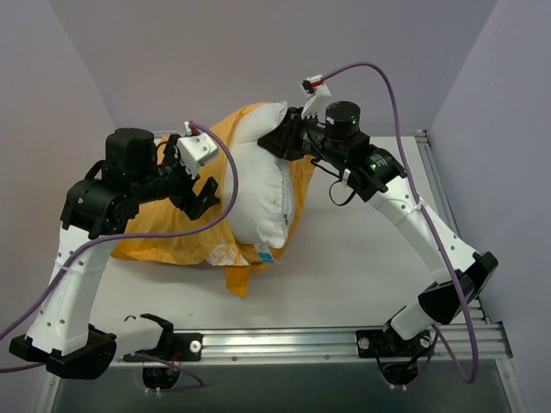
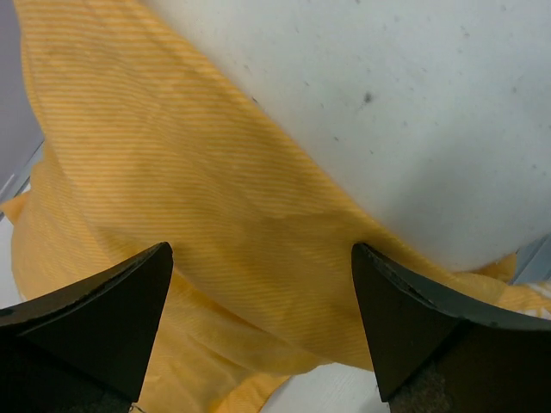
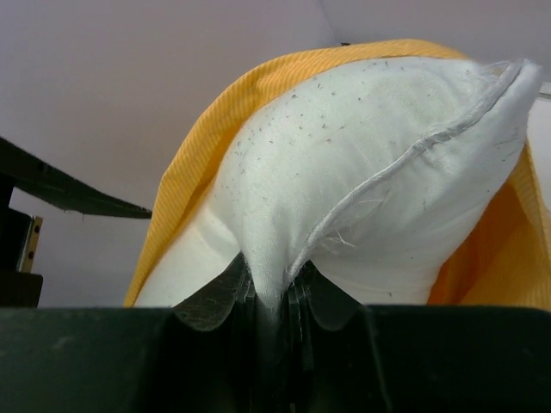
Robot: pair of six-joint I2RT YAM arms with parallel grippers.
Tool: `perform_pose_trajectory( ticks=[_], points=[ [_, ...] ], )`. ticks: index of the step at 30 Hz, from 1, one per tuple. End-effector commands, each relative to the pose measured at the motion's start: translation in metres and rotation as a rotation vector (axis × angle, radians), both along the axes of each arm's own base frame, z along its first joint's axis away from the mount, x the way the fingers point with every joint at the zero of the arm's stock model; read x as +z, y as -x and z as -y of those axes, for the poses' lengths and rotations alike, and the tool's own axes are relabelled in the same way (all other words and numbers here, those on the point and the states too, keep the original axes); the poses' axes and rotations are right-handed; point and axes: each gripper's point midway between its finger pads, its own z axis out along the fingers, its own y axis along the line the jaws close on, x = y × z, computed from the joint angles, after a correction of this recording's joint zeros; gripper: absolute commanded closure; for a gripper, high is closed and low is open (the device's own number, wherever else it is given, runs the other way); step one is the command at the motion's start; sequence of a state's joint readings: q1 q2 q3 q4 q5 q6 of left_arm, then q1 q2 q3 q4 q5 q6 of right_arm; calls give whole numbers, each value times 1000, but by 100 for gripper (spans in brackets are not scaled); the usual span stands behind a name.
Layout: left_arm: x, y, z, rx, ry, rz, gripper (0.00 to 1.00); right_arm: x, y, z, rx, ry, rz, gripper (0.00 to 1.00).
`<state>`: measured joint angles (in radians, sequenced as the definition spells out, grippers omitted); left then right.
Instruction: Remove the pillowcase from the pillow
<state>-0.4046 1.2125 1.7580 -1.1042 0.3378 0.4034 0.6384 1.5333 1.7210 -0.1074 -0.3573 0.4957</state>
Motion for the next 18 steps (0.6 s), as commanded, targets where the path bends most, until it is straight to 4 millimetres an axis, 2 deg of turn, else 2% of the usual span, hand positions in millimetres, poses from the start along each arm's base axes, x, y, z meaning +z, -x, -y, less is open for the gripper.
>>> perform_pose_trajectory(
  ticks=[1, 2, 3, 5, 6, 7, 8, 10, 11, 14, 15, 18],
  points=[
    [49, -13, -2, 55, 73, 138, 5, 48, 37, -10, 143, -79, 179, 100],
    [76, -9, 4, 43, 145, 168, 4, 31, 39, -10, 154, -46, 157, 100],
    [82, -17, 11, 43, 170, 161, 4, 30, 47, -6, 172, -27, 186, 100],
    [99, -25, 19, 53, 236, 167, 0, 12, 59, -3, 205, 28, 172, 100],
    [101, -36, 23, 61, 243, 164, 3, 0, 67, 3, 223, 68, 177, 100],
    [101, -44, 26, 69, 249, 160, 11, -6, 72, 3, 241, 87, 177, 100],
    [93, -56, 31, 79, 245, 134, 20, -11, 76, 5, 253, 105, 176, 100],
    [86, -68, 39, 71, 240, 122, 22, -18, 86, 9, 280, 140, 185, 100],
    [77, -77, 45, 66, 231, 99, 22, -20, 90, 9, 288, 148, 187, 100],
    [61, -81, 70, -7, 223, 53, 22, -24, 95, 12, 300, 164, 190, 100],
    [57, -75, 82, -55, 223, 37, 20, -25, 97, 13, 306, 169, 189, 100],
    [44, -76, 99, -96, 207, 2, 19, -28, 100, 14, 309, 174, 186, 100]
  ],
)
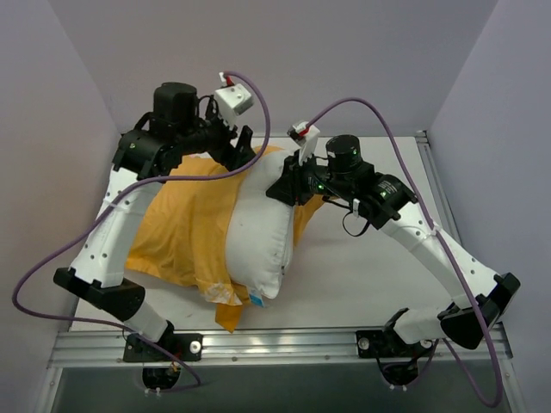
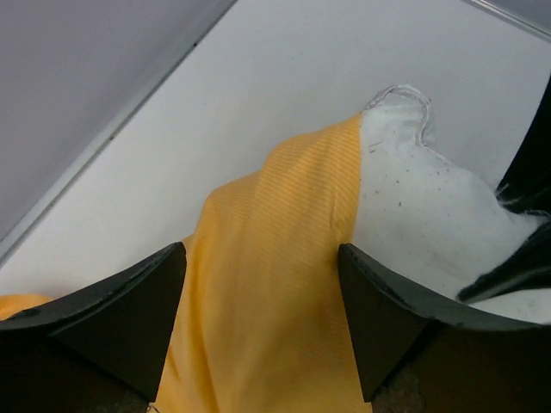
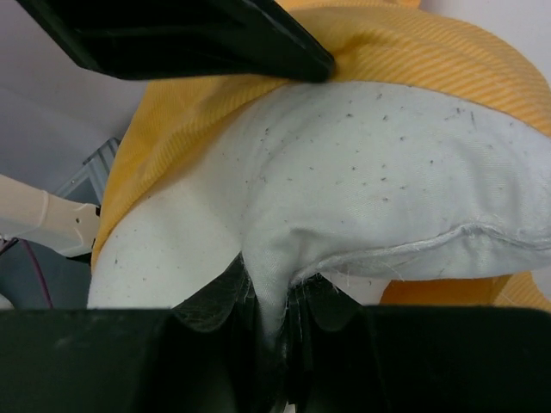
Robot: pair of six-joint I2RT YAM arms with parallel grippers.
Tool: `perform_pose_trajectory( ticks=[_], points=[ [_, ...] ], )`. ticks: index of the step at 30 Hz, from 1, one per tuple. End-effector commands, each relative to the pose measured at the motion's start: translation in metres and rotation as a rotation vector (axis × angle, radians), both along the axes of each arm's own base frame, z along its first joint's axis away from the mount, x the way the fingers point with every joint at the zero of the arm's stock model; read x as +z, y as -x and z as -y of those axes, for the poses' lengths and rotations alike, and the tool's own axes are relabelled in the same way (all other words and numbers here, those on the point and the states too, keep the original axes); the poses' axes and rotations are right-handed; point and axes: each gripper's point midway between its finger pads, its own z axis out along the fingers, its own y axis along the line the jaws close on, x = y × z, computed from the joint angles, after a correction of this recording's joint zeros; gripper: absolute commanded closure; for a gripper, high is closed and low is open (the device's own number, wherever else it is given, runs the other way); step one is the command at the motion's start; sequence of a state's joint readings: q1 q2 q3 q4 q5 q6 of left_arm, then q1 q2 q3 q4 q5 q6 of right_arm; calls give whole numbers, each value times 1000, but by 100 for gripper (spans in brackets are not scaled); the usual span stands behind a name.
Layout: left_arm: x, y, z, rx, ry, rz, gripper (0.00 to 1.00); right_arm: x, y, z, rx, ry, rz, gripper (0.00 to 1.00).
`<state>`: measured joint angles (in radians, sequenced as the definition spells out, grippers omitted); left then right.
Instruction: Remove the pillowcase from the pillow
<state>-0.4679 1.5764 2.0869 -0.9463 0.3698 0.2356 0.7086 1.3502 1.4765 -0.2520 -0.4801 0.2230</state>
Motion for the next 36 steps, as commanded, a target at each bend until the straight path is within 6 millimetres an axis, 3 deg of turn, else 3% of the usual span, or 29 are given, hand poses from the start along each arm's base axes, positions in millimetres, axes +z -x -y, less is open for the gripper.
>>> perform_pose_trajectory(
  ticks=[1, 3, 6, 8, 10, 11, 13, 17, 22, 24, 29, 30, 31, 34, 36],
  points=[
    [6, 6, 22, -62, 25, 19, 23, 39, 17, 0, 75, -85, 121, 100],
    [2, -3, 25, -39, 16, 14, 32, 38, 18, 0, 72, -86, 119, 100],
    [2, -9, 27, -38, 9, 22, 33, 36, 18, 1, 65, -87, 112, 100],
    [-1, -10, 30, -44, 6, 13, 42, 36, 18, 1, 61, -86, 116, 100],
    [-12, -12, 30, -38, -11, -11, 57, 37, 14, 3, 34, -83, 117, 100],
    [-19, -15, 29, -33, -30, -19, 78, 38, 13, 5, 23, -84, 119, 100],
    [-39, -24, 20, 12, -94, -36, 97, 46, 10, 11, -19, -85, 140, 100],
    [-86, -59, -10, 149, -207, -89, 98, 56, 10, 25, -82, -86, 167, 100],
    [-104, -92, -52, 264, -210, -126, 98, 44, 6, 51, -216, -57, 141, 100],
    [-110, -96, -67, 275, -227, -108, 98, 50, 3, 74, -309, -75, 160, 100],
    [-128, -84, -91, 254, -333, -38, 98, 37, -16, 119, -422, -82, 102, 100],
    [-144, -82, -99, 259, -354, -58, 98, 34, -21, 130, -445, -83, 88, 100],
    [-147, -80, -104, 248, -369, -50, 98, 32, -23, 133, -449, -84, 83, 100],
    [-160, -73, -123, 225, -348, -73, 98, 7, -34, 139, -459, -82, 17, 100],
    [-163, -67, -124, 183, -313, -90, 91, -27, -47, 132, -468, -87, -65, 100]
  ],
)
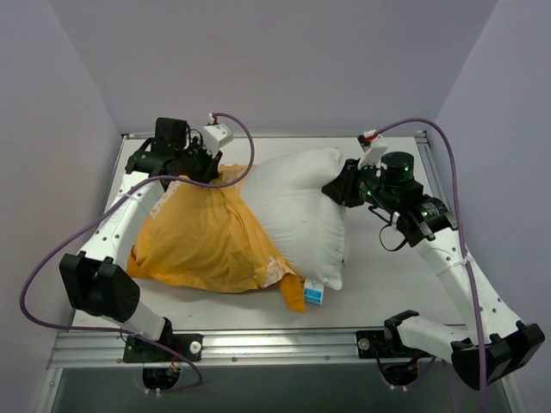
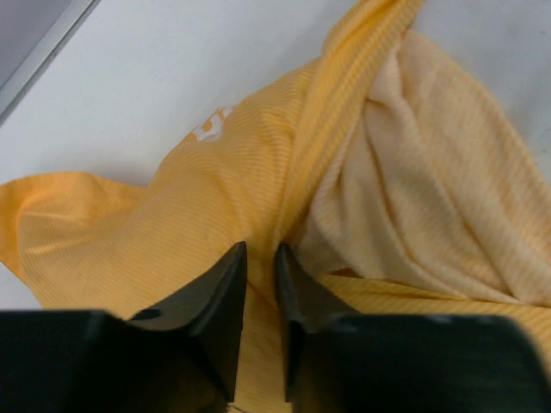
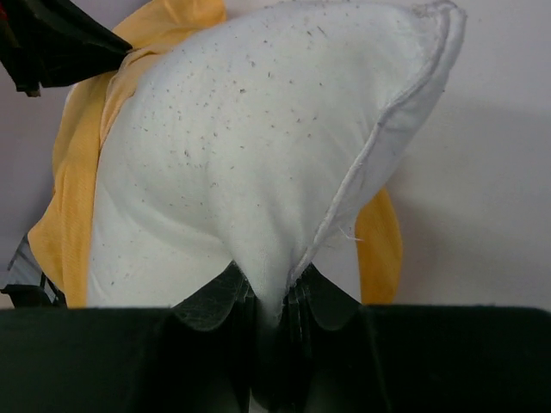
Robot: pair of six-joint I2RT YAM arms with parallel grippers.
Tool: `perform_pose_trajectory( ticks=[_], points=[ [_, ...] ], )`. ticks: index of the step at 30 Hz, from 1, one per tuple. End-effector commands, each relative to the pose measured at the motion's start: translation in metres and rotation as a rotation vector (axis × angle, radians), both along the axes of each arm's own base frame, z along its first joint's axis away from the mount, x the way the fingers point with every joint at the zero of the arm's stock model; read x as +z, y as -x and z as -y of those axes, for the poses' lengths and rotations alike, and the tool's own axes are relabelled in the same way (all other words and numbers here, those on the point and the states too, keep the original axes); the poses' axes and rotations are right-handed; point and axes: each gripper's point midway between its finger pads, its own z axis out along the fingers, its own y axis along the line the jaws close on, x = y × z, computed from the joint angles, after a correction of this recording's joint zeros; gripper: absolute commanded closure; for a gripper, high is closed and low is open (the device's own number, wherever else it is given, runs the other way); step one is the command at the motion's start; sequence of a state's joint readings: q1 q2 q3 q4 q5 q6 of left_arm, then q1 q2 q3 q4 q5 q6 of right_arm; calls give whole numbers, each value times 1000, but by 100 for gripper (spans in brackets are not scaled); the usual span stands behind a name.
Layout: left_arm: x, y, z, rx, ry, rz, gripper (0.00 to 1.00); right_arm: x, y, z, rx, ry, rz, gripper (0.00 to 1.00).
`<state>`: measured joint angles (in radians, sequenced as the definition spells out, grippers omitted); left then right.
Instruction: Remove the pillowcase from the pillow
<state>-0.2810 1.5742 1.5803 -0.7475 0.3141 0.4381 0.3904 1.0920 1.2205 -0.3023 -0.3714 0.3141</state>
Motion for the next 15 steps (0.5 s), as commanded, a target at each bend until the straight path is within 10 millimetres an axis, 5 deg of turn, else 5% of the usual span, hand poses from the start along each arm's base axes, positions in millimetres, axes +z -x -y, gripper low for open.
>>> perform_pose_trajectory(
  ticks=[1, 5, 9, 13, 15],
  points=[
    [8, -8, -42, 28, -46, 66, 63, -10, -18, -8, -3, -97, -3, 100],
    [37, 12, -18, -57, 78, 53, 5, -31, -41, -16, -55, -179, -21, 100],
    [75, 27, -16, -43, 193, 67, 6, -47, -62, -4, -154, -160, -40, 100],
    [100, 43, -58, 68, 237, 67, 6, -76, -79, 5, -189, -130, -103, 100],
    [93, 60, -84, 110, 216, 23, 6, -86, -85, 15, -212, -126, -122, 100]
  ],
)
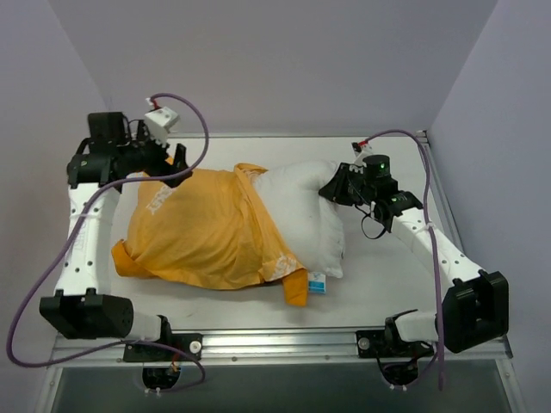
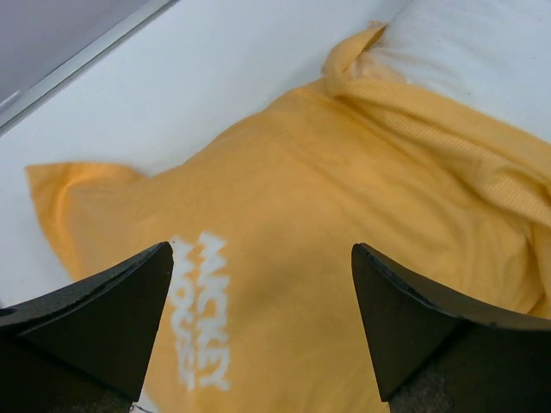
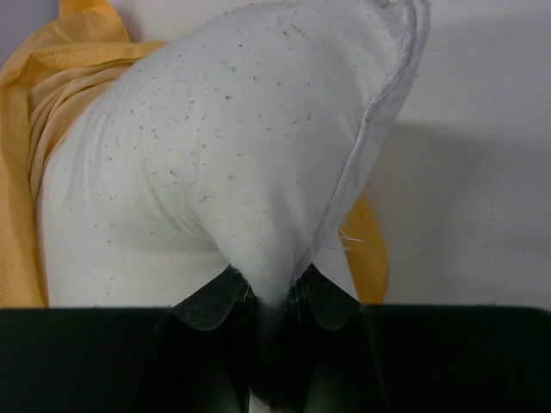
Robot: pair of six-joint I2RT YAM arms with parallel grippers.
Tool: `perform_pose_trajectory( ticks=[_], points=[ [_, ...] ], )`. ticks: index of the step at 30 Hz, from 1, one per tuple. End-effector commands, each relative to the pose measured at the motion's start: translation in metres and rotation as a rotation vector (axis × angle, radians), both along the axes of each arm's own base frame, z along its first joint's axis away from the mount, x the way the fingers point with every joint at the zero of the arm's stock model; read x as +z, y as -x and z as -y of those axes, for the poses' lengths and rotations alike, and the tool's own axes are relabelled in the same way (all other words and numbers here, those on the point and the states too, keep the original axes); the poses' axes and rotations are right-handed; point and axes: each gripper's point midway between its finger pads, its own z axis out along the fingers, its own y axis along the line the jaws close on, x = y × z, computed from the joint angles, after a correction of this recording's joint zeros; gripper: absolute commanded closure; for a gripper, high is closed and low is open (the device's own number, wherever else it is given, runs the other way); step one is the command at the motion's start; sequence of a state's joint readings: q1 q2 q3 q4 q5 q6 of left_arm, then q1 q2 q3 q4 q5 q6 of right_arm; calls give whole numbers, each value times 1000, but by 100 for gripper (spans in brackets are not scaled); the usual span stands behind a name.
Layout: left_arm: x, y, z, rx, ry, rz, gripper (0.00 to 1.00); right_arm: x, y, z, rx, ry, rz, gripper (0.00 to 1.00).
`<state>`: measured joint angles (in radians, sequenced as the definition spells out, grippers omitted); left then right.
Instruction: Remove the pillowcase from the pillow
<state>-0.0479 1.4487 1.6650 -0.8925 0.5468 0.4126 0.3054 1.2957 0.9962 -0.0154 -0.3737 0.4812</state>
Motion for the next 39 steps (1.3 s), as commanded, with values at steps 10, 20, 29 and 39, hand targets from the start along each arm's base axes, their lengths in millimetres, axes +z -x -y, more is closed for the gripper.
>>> perform_pose_trajectory(
  ticks=[10, 20, 29, 39],
  points=[
    [-111, 156, -175, 259, -356, -449, 6, -4, -38, 17, -73, -61, 58, 100],
    [-147, 122, -177, 401, -81, -386, 6, -19, -43, 13, -39, -59, 31, 100],
    [-166, 137, -168, 380, 3, -516, 62, -21, -42, 19, -51, -54, 24, 100],
    [-151, 151, -257, 619, -67, -435, 98, -18, -47, 51, -114, -74, 27, 100]
  ],
)
